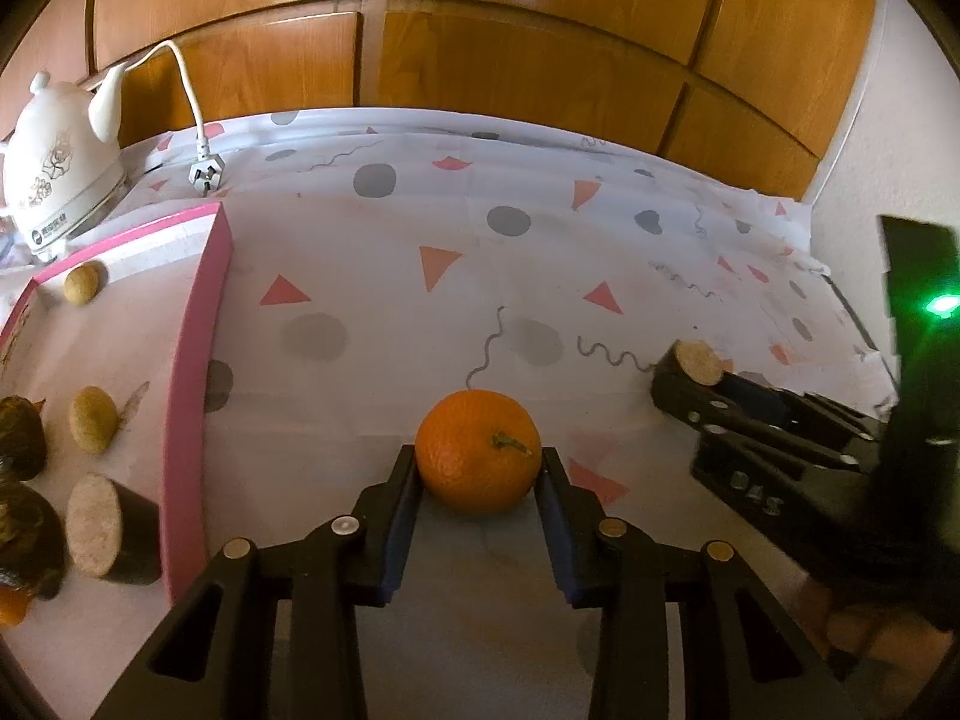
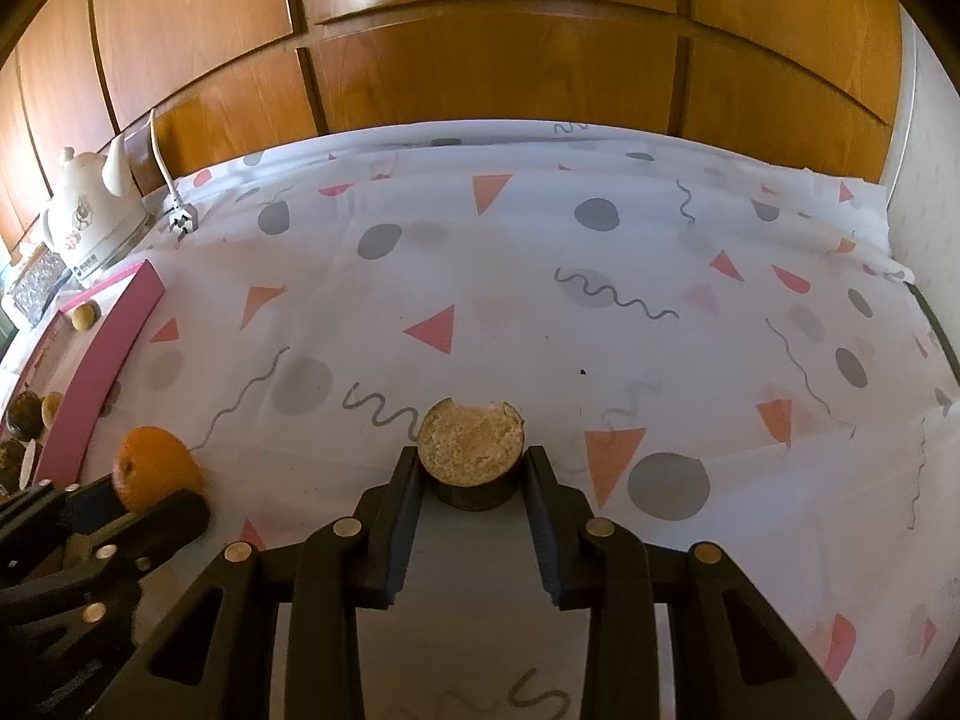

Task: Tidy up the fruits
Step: 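Carry the orange with the left tool while the right tool carries the log slice to the tray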

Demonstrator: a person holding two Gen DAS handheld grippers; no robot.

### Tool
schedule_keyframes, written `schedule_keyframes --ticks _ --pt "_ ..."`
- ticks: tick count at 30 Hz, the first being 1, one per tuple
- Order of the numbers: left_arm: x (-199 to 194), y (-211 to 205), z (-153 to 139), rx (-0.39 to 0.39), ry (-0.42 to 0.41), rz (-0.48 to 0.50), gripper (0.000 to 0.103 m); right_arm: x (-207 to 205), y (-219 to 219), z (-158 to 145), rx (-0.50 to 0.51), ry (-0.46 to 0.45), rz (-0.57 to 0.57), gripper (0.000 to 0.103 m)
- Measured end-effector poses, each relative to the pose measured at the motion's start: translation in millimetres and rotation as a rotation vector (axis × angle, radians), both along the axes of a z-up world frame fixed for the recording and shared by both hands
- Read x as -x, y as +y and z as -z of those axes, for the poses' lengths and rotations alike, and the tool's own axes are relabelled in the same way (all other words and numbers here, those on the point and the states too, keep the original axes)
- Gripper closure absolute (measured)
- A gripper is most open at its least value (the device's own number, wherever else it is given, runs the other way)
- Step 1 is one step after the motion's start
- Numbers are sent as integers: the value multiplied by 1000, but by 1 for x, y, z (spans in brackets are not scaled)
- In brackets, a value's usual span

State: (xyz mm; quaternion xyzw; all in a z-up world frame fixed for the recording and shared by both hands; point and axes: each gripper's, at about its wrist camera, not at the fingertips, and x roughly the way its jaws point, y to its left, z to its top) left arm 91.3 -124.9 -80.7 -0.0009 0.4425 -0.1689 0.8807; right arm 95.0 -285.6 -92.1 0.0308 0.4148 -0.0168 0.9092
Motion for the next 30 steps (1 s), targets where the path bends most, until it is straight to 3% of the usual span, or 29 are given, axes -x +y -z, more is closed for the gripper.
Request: schedule_keyframes --ticks 6,18,30 --pt "10 16 -19 -36 -37 -39 65 0 1 0 17 -2 1 69" --pt "27 72 -53 -22 -100 -139 65 0 5 1 50 5 1 69" --pt "41 143 -48 -25 -90 -285 65 -2 29 -2 86 26 -23 70"
